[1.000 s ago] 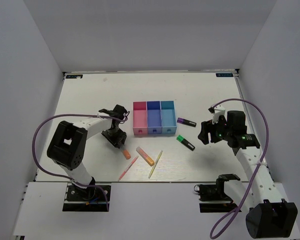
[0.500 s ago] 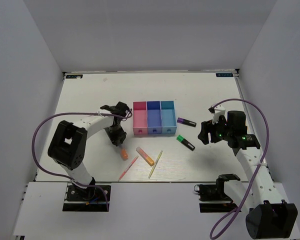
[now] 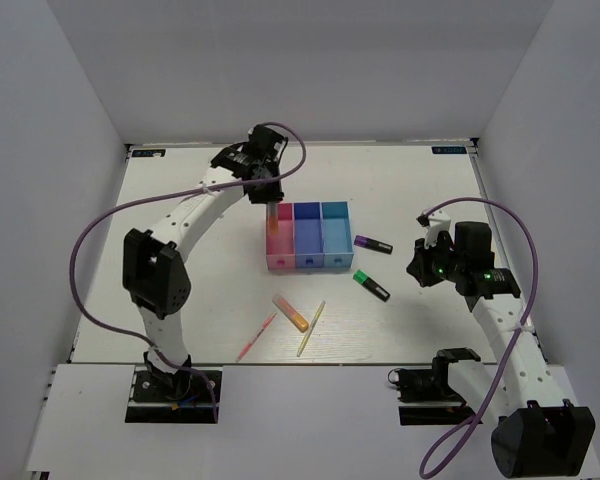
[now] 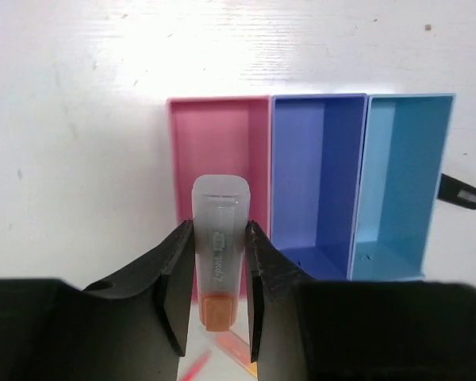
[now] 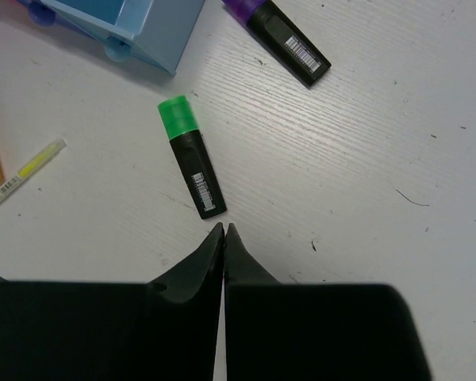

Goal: Sort the stationery into containers
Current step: Place the pen in the storage box, then pick up the pen from the center of the board.

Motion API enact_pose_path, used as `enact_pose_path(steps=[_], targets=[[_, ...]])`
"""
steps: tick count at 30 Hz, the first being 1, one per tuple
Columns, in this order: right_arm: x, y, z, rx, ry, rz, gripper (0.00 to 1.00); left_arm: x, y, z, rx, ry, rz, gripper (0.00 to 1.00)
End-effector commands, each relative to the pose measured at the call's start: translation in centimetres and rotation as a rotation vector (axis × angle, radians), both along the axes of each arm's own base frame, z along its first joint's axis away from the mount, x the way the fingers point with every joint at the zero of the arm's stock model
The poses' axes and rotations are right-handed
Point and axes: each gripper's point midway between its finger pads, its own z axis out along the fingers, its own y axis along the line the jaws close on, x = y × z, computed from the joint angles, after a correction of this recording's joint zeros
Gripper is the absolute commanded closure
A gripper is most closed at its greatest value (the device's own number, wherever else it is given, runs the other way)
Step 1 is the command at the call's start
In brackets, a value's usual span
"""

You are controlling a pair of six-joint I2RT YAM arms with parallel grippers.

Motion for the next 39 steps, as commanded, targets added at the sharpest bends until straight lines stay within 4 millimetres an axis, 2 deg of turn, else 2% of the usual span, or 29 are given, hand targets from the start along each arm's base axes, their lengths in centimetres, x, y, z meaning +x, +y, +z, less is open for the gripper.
enact_pose_path(steps=[1,3,5,6,7,8,9,10,12,16,20,21,22,23,24,26,27,28,29,30,31,32,33,34,35,36,37,38,39], targets=[[0.0,0.1,0.0,0.005,-0.001,0.011,0.95,1.4,-1.6,-1.6,0.07,-0.001,-0.141,1.0],[0.0,0.1,-0.1,0.007,0.007,0.011,0.92,2.1,-1.8,-1.9,0.083,-0.023,-0.149,1.0],[0.0,0.1,-0.2,0.004,0.009,0.013,0.81,2.3,-2.0,-3.0,0.089,-0.011,-0.153,0.98],[0.0,0.1,-0.2,0.005,0.013,0.015,0.76,2.5,-2.0,-3.3,0.093,-0.018,-0.148,0.92],[-0.1,0.2,-0.3,0.004,0.017,0.018,0.63,2.4,-1.9,-3.9,0.099,-0.007,-0.148,0.88],[-0.1,0.4,-0.2,0.01,0.014,0.028,0.58,2.5,-2.0,-4.0,0.093,-0.01,-0.144,0.84],[-0.1,0.4,-0.2,0.012,0.017,0.033,0.53,2.7,-2.2,-4.0,0.085,-0.015,-0.145,0.74],[-0.2,0.4,-0.3,0.012,0.017,0.035,0.46,2.6,-2.2,-4.2,0.086,-0.011,-0.144,0.68],[-0.3,0.8,-0.2,0.021,0.018,0.053,0.42,2.8,-2.3,-4.4,0.08,-0.008,-0.143,0.61],[-0.8,1.5,-0.2,0.05,0.026,0.1,0.26,2.7,-2.8,-3.7,0.06,-0.016,-0.154,0.45],[-1.5,2.2,-0.5,0.069,0.041,0.164,0.23,2.3,-2.8,-2.1,0.042,-0.037,-0.167,0.38],[-1.9,2.8,-0.2,0.095,0.046,0.196,0.24,2.1,-2.7,-0.9,0.031,-0.058,-0.164,0.38],[-2.1,3.0,-0.3,0.097,0.046,0.22,0.3,1.8,-2.5,-0.7,0.03,-0.053,-0.163,0.43],[-2.4,3.3,-0.2,0.103,0.049,0.25,0.48,1.3,-2.3,-0.9,0.029,-0.043,-0.161,0.54],[-2.9,4.1,0.2,0.137,0.045,0.296,0.57,0.5,-1.9,1.5,0.002,-0.081,-0.156,0.68],[-3.8,5.9,1.1,0.186,0.043,0.414,0.7,-2.3,-0.7,-0.6,0.009,-0.009,-0.155,0.95],[-3.7,6.5,1.6,0.191,0.026,0.445,0.78,-3.7,-0.6,2.8,-0.034,-0.088,-0.176,0.97],[-3.5,6.9,2.2,0.187,0.012,0.465,0.79,-5.6,0.3,1.0,-0.016,-0.037,-0.184,0.97],[-4.2,8.2,1.4,0.183,0.062,0.526,0.79,-7.4,0.6,2.4,-0.036,-0.072,-0.21,0.9],[-3.9,8.9,2.3,0.175,0.047,0.557,0.79,-10.3,2.0,-1.7,0.011,0.026,-0.227,0.79],[-4.6,10.5,1.2,0.155,0.099,0.625,0.79,-12.7,3.1,-2.5,0.001,0.047,-0.236,0.51],[-4.9,11.1,1.1,0.141,0.107,0.651,0.77,-13.2,3.3,0.2,-0.043,-0.029,-0.237,0.4],[-4.6,12.0,1.0,0.137,0.123,0.663,0.68,-15.9,5.0,-3.7,-0.004,0.065,-0.233,0.31],[-5.4,13.4,1.2,0.128,0.121,0.721,0.64,-17.1,5.8,-2.1,-0.033,0.0,-0.228,0.25],[-5.0,13.9,0.1,0.08,0.139,0.717,0.61,-17.7,6.4,-2.3,-0.03,-0.002,-0.218,0.22],[-6.3,16.0,-0.2,0.056,0.157,0.801,0.56,-19.4,7.8,-4.8,0.007,0.055,-0.204,0.21],[-5.7,16.7,-0.2,0.015,0.138,0.788,0.47,-20.0,8.4,-3.7,-0.02,-0.006,-0.195,0.21],[-5.2,17.8,0.5,0.018,0.126,0.785,0.41,-20.8,9.0,-4.6,-0.012,0.005,-0.185,0.21],[-6.3,19.7,-1.3,-0.023,0.18,0.817,0.34,-20.9,9.5,-4.7,-0.01,-0.007,-0.156,0.2]])
